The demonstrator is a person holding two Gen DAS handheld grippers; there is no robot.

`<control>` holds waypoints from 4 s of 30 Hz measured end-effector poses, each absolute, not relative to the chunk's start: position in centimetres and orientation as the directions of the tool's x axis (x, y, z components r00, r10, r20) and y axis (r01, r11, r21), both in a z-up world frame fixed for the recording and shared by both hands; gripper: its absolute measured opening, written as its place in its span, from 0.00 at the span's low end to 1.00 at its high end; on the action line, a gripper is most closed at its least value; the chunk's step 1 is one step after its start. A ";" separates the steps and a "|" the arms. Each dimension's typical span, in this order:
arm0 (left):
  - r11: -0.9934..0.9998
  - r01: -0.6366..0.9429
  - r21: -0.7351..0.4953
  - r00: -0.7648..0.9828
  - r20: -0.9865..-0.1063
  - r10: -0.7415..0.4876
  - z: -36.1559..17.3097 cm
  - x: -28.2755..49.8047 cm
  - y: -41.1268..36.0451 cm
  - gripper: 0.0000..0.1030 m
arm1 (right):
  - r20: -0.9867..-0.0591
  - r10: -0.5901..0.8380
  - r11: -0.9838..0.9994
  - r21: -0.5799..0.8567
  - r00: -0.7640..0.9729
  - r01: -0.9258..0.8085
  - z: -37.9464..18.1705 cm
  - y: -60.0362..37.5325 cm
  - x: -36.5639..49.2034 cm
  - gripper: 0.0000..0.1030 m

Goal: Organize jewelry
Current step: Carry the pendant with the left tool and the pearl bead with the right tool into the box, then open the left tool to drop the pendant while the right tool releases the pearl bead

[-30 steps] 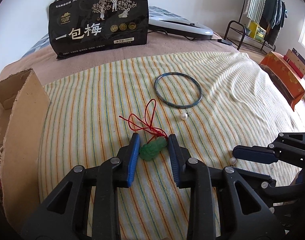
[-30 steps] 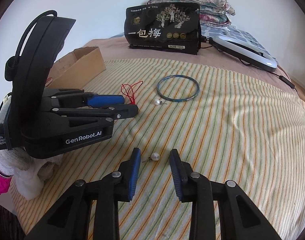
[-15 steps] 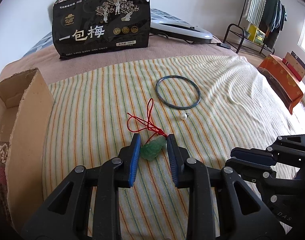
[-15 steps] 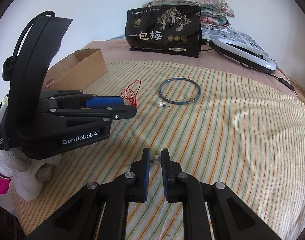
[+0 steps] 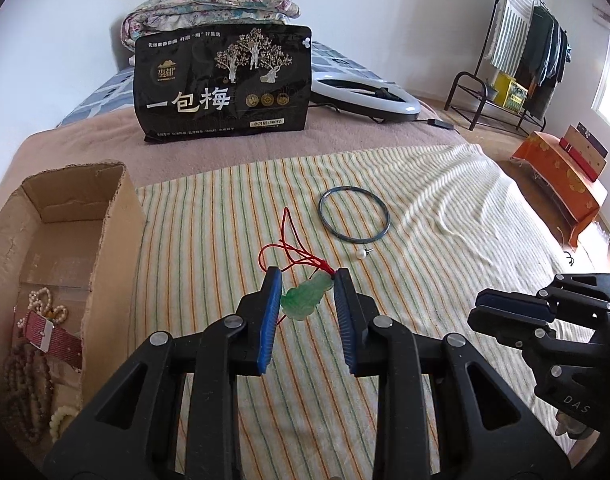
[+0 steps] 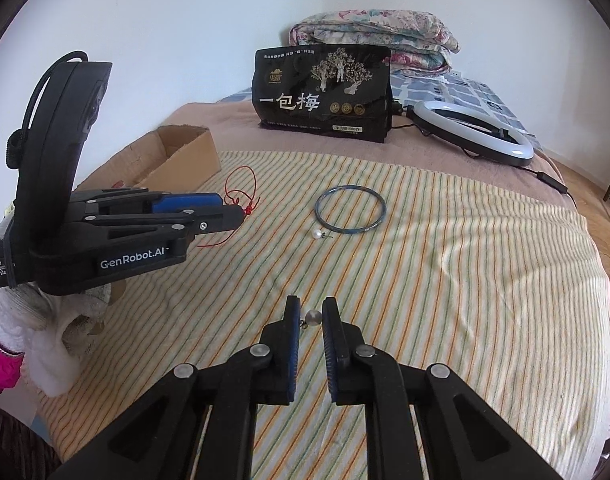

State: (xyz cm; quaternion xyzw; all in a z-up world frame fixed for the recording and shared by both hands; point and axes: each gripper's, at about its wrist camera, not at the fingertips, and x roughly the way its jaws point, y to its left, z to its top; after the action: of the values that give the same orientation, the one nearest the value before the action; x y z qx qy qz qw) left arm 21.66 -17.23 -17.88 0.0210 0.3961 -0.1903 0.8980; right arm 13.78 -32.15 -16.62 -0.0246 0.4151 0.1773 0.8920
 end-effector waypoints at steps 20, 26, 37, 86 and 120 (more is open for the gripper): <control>0.936 0.328 -0.127 0.718 -0.610 -0.334 -10.1 18.2 -10.7 0.25 | -0.682 0.314 0.935 0.099 0.661 -0.342 -10.0 -29.9 11.7 0.09; 0.949 0.293 -0.114 0.751 -0.588 -0.302 -8.5 17.3 -6.9 0.25 | -0.663 0.334 0.924 0.090 0.670 -0.372 -8.2 -27.5 11.8 0.09; 0.973 0.212 -0.089 0.796 -0.562 -0.225 -7.1 16.7 0.1 0.25 | -0.637 0.396 0.898 0.117 0.661 -0.424 -6.4 -22.4 13.6 0.09; 0.982 0.134 -0.131 0.725 -0.663 -0.187 -13.6 25.9 6.3 0.25 | -0.723 0.433 0.868 0.172 0.539 -0.466 -12.5 -10.3 25.3 0.10; 0.986 0.102 -0.129 0.731 -0.663 -0.162 -12.8 25.0 6.5 0.45 | -0.688 0.316 0.931 0.091 0.653 -0.354 -10.2 -13.3 23.8 1.00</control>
State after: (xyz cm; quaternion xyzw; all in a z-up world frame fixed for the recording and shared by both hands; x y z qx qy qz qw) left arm 24.99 6.51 -12.80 -0.0417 0.3596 -0.0709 0.9295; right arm 23.76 -13.32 -10.19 -0.0259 0.3733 0.1843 0.9088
